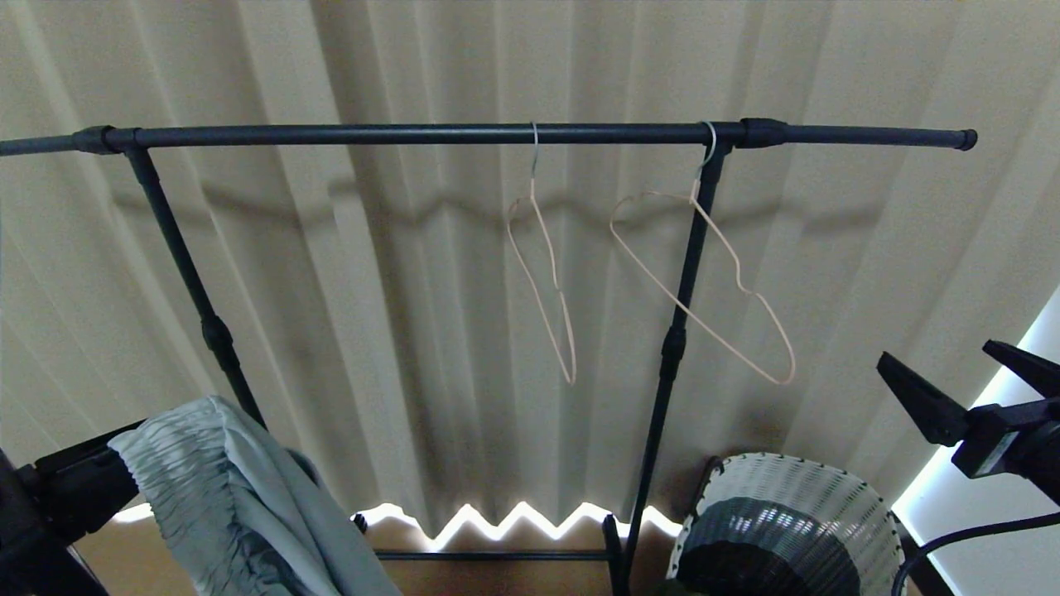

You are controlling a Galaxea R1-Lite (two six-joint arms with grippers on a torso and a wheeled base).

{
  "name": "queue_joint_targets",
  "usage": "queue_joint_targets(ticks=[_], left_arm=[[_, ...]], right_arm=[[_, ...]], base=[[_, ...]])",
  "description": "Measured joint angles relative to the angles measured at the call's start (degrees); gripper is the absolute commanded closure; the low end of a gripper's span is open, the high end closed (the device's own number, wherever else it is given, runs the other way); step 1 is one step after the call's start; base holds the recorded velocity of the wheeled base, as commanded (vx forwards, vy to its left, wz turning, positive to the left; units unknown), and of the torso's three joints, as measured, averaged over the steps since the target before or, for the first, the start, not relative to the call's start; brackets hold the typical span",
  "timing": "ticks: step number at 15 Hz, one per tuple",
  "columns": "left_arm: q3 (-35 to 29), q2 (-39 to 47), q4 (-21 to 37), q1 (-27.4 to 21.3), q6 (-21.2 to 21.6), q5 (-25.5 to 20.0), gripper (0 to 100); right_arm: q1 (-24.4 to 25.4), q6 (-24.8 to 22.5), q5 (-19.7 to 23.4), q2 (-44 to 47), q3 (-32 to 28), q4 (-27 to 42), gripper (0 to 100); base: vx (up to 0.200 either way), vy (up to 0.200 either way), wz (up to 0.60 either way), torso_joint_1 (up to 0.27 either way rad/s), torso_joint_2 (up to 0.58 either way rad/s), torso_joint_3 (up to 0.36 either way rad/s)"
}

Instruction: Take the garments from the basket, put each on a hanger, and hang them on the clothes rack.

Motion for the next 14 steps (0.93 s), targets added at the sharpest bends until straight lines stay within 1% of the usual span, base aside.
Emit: queue_joint_targets(ticks=[1,2,4,6,7,10,11,14], left_arm=[[0.0,-0.1,0.0,0.0,0.0,0.0,100],[0.0,-0.3,0.0,0.0,0.0,0.0,100],[0.0,-0.5,0.0,0.0,0.1,0.0,100],[0.0,-1.0,0.1,-0.1,0.1,0.0,100],[-0.1,-1.2,-0.1,-0.2,0.1,0.0,100],[-0.1,-1.5,0.0,-0.2,0.1,0.0,100],[-0.1,-1.6,0.0,-0.2,0.1,0.0,100],[0.0,-1.6,0.0,-0.2,0.2,0.0,100]], right_arm=[[0.0,-0.1,0.4,-1.2,-1.2,0.8,0],[0.0,-0.1,0.6,-2.1,-2.7,3.3,0],[-0.1,-0.1,1.0,-4.2,-5.8,10.6,0],[-0.1,0.0,3.0,-6.1,-8.9,15.5,0],[0.0,0.0,3.5,-6.8,-9.8,16.4,0],[-0.2,0.0,3.6,-7.4,-12.5,18.4,0],[-0.6,0.0,3.7,-7.2,-14.2,21.5,0],[-3.1,-0.1,4.4,-6.3,-22.6,36.9,0]], base=[[0.0,0.2,0.0,0.002,0.0,0.002],[0.0,0.2,0.0,-0.002,0.0,0.007],[0.0,0.2,0.0,0.007,0.0,0.002],[0.0,0.2,0.0,0.007,0.0,-0.002],[0.0,0.2,0.0,0.002,0.0,-0.002],[0.0,0.0,0.0,0.0,0.0,0.0],[0.0,0.0,0.0,0.0,0.0,0.0],[0.0,0.0,0.0,0.0,0.0,0.0]])
